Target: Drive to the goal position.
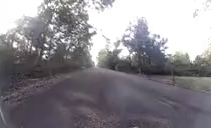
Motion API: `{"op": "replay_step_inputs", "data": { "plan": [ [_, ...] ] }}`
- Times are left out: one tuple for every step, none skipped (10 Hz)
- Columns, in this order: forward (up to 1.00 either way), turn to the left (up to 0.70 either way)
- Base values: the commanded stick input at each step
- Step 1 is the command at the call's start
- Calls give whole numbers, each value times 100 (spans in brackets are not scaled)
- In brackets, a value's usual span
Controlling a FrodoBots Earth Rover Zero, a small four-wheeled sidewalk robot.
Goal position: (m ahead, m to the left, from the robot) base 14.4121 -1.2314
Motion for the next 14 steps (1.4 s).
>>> {"op": "replay_step_inputs", "data": {
  "plan": [
    [70,19],
    [70,9],
    [70,0],
    [70,0],
    [70,0],
    [70,0],
    [70,0],
    [70,0],
    [70,0],
    [70,0],
    [70,0],
    [70,0],
    [70,0],
    [70,0]
  ]
}}
